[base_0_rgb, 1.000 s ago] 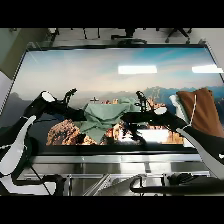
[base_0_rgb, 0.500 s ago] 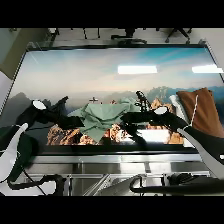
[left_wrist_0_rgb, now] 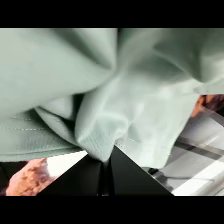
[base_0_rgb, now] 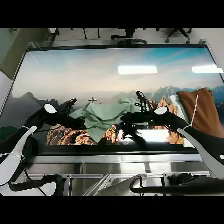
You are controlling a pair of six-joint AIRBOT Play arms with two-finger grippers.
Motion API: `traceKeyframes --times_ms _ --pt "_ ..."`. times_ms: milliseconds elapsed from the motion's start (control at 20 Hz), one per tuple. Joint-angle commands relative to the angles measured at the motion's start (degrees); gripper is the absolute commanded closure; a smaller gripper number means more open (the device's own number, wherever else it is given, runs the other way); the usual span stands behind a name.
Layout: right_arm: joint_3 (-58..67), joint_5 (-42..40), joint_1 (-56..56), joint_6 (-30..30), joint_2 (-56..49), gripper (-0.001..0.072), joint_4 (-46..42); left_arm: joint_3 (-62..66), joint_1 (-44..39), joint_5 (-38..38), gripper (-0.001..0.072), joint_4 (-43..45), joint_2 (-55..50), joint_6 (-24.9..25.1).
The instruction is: Fold the shirts.
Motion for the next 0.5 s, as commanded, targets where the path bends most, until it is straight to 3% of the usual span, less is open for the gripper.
traceKeyframes --times_ms 0,300,450 --pt "0.07 1.38 -0.2 0.02 1.77 0.0698 -0.02 5.51 -0.39 -5.92 0.0694 0.04 0.81 0.02" --pt "0.04 3.17 -1.73 0.98 10.8 0.0698 -0.2 12.87 -0.22 -15.13 0.0694 0.09 2.34 -0.87" --pt "0.02 4.92 -1.7 6.67 12.76 0.0698 -6.62 9.2 0.85 -15.43 0.0693 0.11 2.29 -0.87"
